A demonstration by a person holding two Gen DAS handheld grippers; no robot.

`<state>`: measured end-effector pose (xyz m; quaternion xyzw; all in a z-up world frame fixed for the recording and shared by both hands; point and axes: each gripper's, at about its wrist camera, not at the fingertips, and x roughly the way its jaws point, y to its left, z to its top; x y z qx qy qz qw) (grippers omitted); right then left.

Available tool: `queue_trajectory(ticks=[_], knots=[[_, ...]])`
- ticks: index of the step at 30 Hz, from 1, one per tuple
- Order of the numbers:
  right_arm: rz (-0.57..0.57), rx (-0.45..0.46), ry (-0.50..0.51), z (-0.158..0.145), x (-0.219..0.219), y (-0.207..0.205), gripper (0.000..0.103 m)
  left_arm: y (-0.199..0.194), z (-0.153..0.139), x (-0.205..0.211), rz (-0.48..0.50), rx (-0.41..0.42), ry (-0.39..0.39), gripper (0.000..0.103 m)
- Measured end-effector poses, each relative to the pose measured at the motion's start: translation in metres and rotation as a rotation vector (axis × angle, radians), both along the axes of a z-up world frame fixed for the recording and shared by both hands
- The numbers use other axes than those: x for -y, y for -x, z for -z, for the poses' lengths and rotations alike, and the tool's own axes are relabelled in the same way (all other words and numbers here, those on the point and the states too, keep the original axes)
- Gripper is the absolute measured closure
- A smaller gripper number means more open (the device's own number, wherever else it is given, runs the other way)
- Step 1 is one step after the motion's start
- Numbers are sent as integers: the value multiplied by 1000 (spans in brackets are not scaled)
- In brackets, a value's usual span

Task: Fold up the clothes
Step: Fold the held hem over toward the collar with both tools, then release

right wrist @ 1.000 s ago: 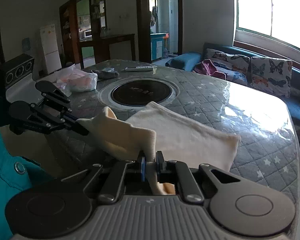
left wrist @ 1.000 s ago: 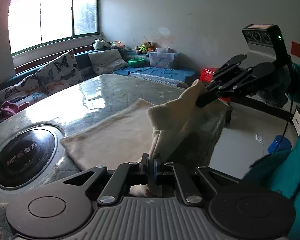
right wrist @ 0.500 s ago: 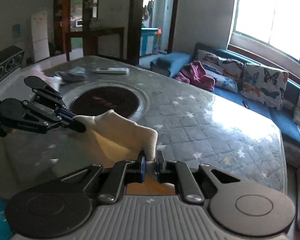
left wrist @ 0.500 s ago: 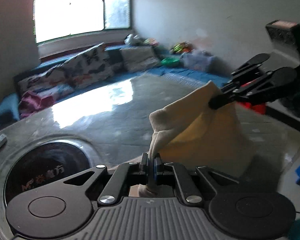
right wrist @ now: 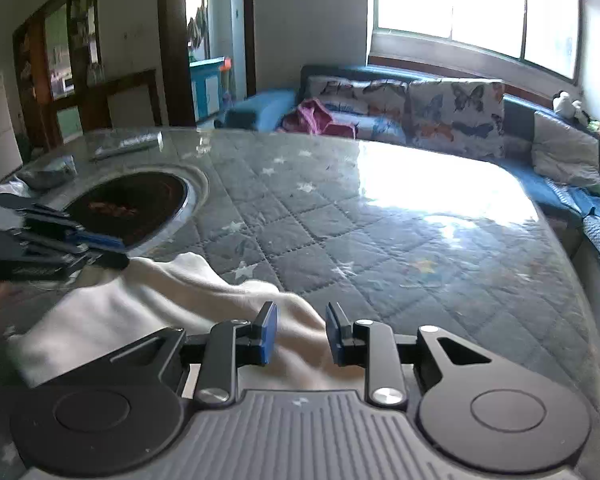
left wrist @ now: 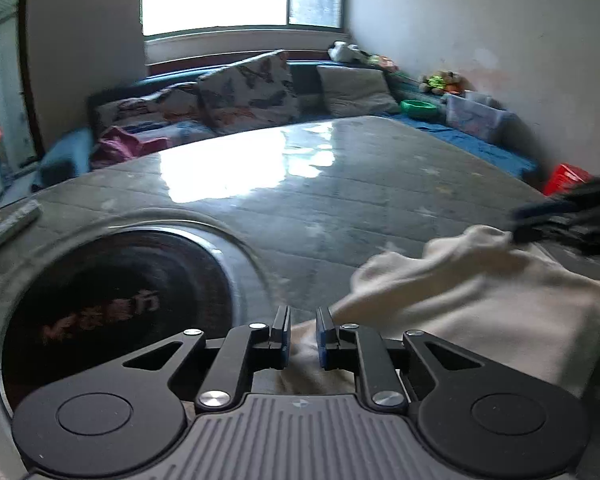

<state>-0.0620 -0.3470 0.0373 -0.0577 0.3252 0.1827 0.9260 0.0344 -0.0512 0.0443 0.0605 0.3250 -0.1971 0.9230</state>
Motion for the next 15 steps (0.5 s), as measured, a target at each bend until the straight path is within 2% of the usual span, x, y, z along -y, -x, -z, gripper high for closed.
queue_trajectory(ticks=[5, 8, 10, 15], knots=[[36, -40, 10, 13, 18, 28, 77, 16, -17, -1, -52, 27, 49, 87], [74, -63, -24, 19, 33, 26, 75, 35, -28, 5, -10, 32, 86, 87], [87, -38, -41, 12, 37, 25, 75, 45, -31, 12, 30, 26, 98, 87], [39, -30, -111, 1, 25, 4, 76, 43, -22, 33, 81, -26, 110, 87]])
